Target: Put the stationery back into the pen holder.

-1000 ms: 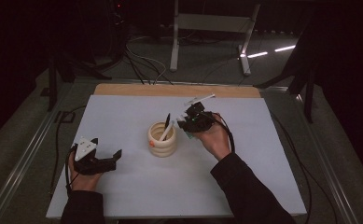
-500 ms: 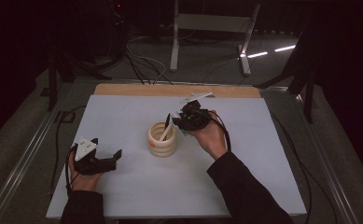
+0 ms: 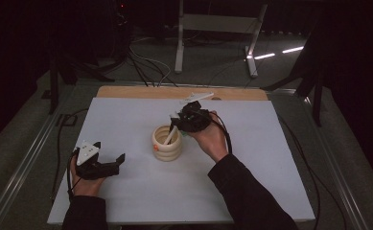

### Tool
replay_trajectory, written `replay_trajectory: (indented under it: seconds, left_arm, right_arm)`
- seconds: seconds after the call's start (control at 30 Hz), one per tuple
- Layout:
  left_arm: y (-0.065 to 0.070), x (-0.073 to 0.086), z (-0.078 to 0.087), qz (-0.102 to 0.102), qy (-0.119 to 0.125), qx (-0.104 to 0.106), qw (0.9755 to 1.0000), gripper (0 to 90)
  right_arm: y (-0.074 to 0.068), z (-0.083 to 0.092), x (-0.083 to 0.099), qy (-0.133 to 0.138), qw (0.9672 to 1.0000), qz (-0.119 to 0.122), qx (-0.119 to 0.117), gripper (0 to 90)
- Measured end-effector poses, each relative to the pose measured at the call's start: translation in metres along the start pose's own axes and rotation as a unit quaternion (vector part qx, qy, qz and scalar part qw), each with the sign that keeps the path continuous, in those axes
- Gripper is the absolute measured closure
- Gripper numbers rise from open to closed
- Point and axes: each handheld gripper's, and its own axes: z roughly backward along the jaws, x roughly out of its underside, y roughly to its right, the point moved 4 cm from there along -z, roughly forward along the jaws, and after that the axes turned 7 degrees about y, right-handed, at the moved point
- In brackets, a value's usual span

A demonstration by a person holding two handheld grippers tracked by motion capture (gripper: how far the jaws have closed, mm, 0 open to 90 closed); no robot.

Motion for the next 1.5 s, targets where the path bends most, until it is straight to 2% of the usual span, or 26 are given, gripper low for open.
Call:
replay_trajectory:
  seconds: [0.17,0.43,0.73,0.77,0.8,0.97,1.07,1.17,1.2,1.27,1.37,1.5]
  left_arm:
    - [0.000,0.000,0.000,0.003,0.001,-0.001,1.0000,0.1]
    - [0.000,0.000,-0.001,0.001,-0.001,0.000,1.0000,0.1]
    - [0.001,0.000,-0.001,-0.001,-0.001,0.002,1.0000,0.1]
    - [0.001,0.000,-0.001,-0.001,-0.001,0.002,1.0000,0.1]
    - [0.001,0.000,-0.001,0.000,-0.001,0.002,1.0000,0.1]
    - [0.001,0.000,-0.002,0.000,-0.002,0.002,1.0000,0.1]
    - [0.001,0.000,-0.002,0.000,-0.002,0.002,1.0000,0.1]
    - [0.001,0.000,-0.002,0.001,-0.001,0.002,1.0000,0.1]
    - [0.001,0.000,-0.001,0.001,-0.001,0.002,1.0000,0.1]
    - [0.001,0.000,-0.001,0.000,-0.001,0.002,1.0000,0.1]
    - [0.000,0.000,0.000,0.002,0.001,0.001,1.0000,0.1]
    - [-0.002,-0.002,0.003,0.004,0.007,0.000,1.0000,0.1]
  right_arm:
    - [-0.004,-0.003,-0.005,0.013,0.9999,0.001,-0.009,65.7]
    - [-0.016,-0.021,-0.010,0.037,0.9988,0.009,-0.030,65.5]
    - [-0.017,-0.033,-0.001,0.039,0.9985,0.004,-0.038,64.9]
    - [-0.017,-0.034,0.000,0.036,0.9986,0.004,-0.038,64.9]
    - [-0.018,-0.037,0.004,0.021,0.9991,0.005,-0.037,64.5]
    - [-0.020,-0.038,0.014,0.012,0.9987,0.002,-0.050,61.1]
    - [-0.020,-0.031,0.022,0.020,0.9980,0.004,-0.060,56.8]
    - [-0.017,-0.023,0.024,0.034,0.9976,0.000,-0.060,53.0]
    - [-0.009,-0.010,0.027,0.056,0.9967,-0.009,-0.058,47.4]
    - [-0.001,0.001,0.030,0.068,0.9961,-0.016,-0.054,41.5]
    - [0.011,0.018,0.038,0.080,0.9962,-0.016,-0.032,33.0]
    - [0.028,0.042,0.055,0.094,0.9955,-0.001,0.011,22.5]
